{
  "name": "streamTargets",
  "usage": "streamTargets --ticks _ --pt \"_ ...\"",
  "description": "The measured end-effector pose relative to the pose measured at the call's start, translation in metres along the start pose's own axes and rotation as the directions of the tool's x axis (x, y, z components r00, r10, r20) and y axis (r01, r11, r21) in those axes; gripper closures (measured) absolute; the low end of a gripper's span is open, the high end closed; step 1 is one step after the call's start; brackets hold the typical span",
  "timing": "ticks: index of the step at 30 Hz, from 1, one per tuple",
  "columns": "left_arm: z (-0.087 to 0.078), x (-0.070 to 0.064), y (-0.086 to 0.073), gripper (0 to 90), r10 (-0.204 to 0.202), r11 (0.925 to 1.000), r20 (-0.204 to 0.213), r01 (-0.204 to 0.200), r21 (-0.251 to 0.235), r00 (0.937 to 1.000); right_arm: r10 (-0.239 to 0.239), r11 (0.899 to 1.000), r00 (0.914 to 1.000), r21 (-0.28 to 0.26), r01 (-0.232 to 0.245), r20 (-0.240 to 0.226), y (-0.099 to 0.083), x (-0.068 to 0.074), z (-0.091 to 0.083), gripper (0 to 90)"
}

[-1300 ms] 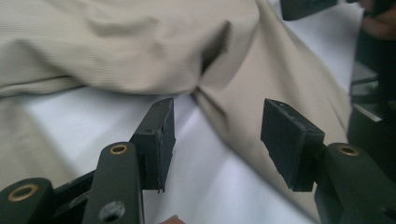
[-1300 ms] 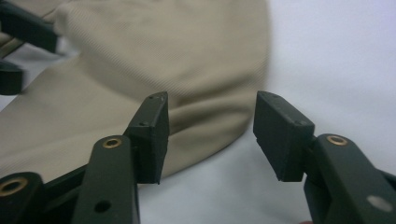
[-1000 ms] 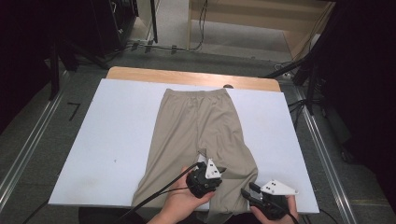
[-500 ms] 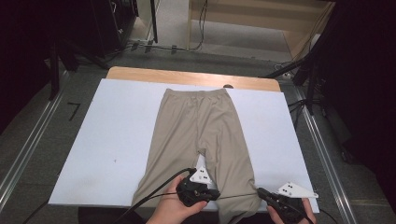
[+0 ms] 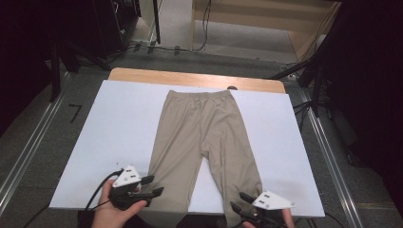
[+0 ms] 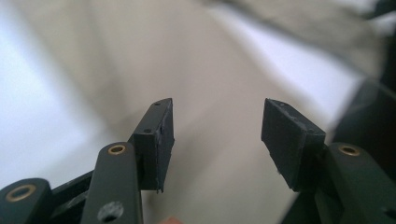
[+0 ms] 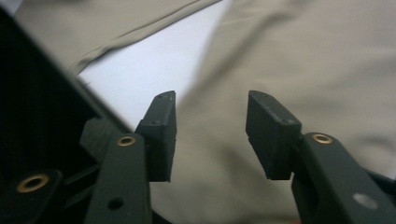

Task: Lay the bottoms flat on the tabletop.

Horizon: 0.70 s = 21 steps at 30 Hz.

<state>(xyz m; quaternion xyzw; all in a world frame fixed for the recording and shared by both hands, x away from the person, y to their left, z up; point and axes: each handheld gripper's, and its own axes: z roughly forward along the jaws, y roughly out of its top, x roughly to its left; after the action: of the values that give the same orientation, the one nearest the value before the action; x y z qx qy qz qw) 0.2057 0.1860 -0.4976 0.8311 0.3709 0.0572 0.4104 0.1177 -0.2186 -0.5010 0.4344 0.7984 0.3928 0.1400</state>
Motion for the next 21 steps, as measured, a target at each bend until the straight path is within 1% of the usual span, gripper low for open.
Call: streamTargets --ticks 2,3,4,5,6,7,8,9,10,11,13,14,15,16,17,18,19,20,21 --pt "-0.003 0.006 -0.010 44.2 -0.010 0.9996 -0.070 0.012 0.024 0.9975 -0.036 0.999 0.9993 0.029 0.036 -0.010 0.001 0.014 0.014 49.1" --pt "-0.004 0.007 -0.013 44.5 -0.011 0.9998 -0.069 0.012 0.016 0.9975 -0.050 0.998 0.9987 0.044 0.050 0.001 0.001 0.018 0.020 49.1" --pt "-0.005 0.006 -0.014 44.7 -0.013 0.9998 -0.069 0.015 0.017 0.9975 -0.059 0.996 0.9979 0.061 0.058 0.027 0.001 0.021 0.024 52.1" --pt "-0.005 0.003 -0.014 45.4 -0.003 0.9997 -0.088 0.005 0.023 0.9961 -0.058 0.995 0.9973 0.080 0.054 0.046 0.000 0.022 0.028 58.1" --pt "-0.004 -0.001 -0.013 48.5 0.019 0.9993 -0.123 -0.015 0.035 0.9922 -0.051 0.996 0.9964 0.081 0.046 0.067 -0.001 0.021 0.031 66.2" --pt "-0.003 -0.004 -0.013 52.7 0.042 0.9984 -0.146 -0.036 0.045 0.9883 -0.034 0.997 0.9958 0.074 0.027 0.085 -0.001 0.021 0.031 74.9" --pt "-0.001 -0.008 -0.012 57.2 0.084 0.9952 -0.190 -0.073 0.064 0.9781 -0.026 0.997 0.9962 0.076 0.020 0.083 0.000 0.019 0.030 83.0" --pt "-0.002 -0.009 -0.011 66.6 0.085 0.9949 -0.179 -0.073 0.070 0.9802 -0.001 0.997 0.9990 0.076 -0.003 0.045 0.001 0.017 0.030 85.9" --pt "-0.002 -0.006 -0.011 81.9 0.058 0.9958 -0.110 -0.050 0.077 0.9923 0.017 0.998 0.9997 0.057 -0.017 0.016 0.003 0.017 0.029 86.6" --pt "-0.002 -0.004 -0.011 88.0 0.039 0.9964 -0.086 -0.033 0.078 0.9955 0.010 0.999 0.9998 0.036 -0.010 -0.016 0.004 0.019 0.028 86.7" --pt "-0.005 0.000 -0.010 89.9 0.040 0.9955 -0.086 -0.032 0.089 0.9955 -0.026 0.999 0.9979 0.033 0.028 -0.059 0.009 0.027 0.025 85.7" --pt "-0.008 0.003 -0.010 90.0 0.036 0.9954 -0.082 -0.029 0.091 0.9960 -0.035 0.999 0.9948 0.029 0.038 -0.096 0.010 0.028 0.023 81.8" --pt "-0.011 0.006 -0.010 90.0 0.027 0.9963 -0.077 -0.020 0.083 0.9967 -0.035 0.999 0.9904 0.019 0.038 -0.133 0.011 0.027 0.021 72.8" --pt "-0.013 0.009 -0.011 90.0 0.018 0.9963 -0.071 -0.012 0.086 0.9973 -0.026 0.999 0.9891 0.019 0.029 -0.145 0.011 0.023 0.017 60.8" --pt "-0.015 0.012 -0.012 90.0 0.012 0.9963 -0.066 -0.006 0.085 0.9978 -0.009 1.000 0.9918 0.024 0.012 -0.128 0.010 0.016 0.013 53.4" --pt "-0.017 0.014 -0.012 90.0 0.006 0.9970 -0.064 -0.001 0.078 0.9979 0.010 1.000 0.9949 0.018 -0.008 -0.100 0.008 0.007 0.008 51.9" --pt "-0.018 0.015 -0.012 90.0 0.004 0.9972 -0.061 0.001 0.075 0.9981 0.038 0.999 0.9976 0.011 -0.037 -0.058 0.004 -0.004 0.002 51.3" --pt "-0.020 0.016 -0.012 90.0 0.009 0.9973 -0.058 -0.005 0.073 0.9983 0.056 0.998 0.9983 0.006 -0.056 -0.016 0.001 -0.013 -0.002 50.9" --pt "-0.021 0.017 -0.012 90.0 0.011 0.9972 -0.062 -0.006 0.074 0.9980 0.081 0.996 0.9936 0.016 -0.082 0.079 -0.006 -0.026 -0.007 50.9"
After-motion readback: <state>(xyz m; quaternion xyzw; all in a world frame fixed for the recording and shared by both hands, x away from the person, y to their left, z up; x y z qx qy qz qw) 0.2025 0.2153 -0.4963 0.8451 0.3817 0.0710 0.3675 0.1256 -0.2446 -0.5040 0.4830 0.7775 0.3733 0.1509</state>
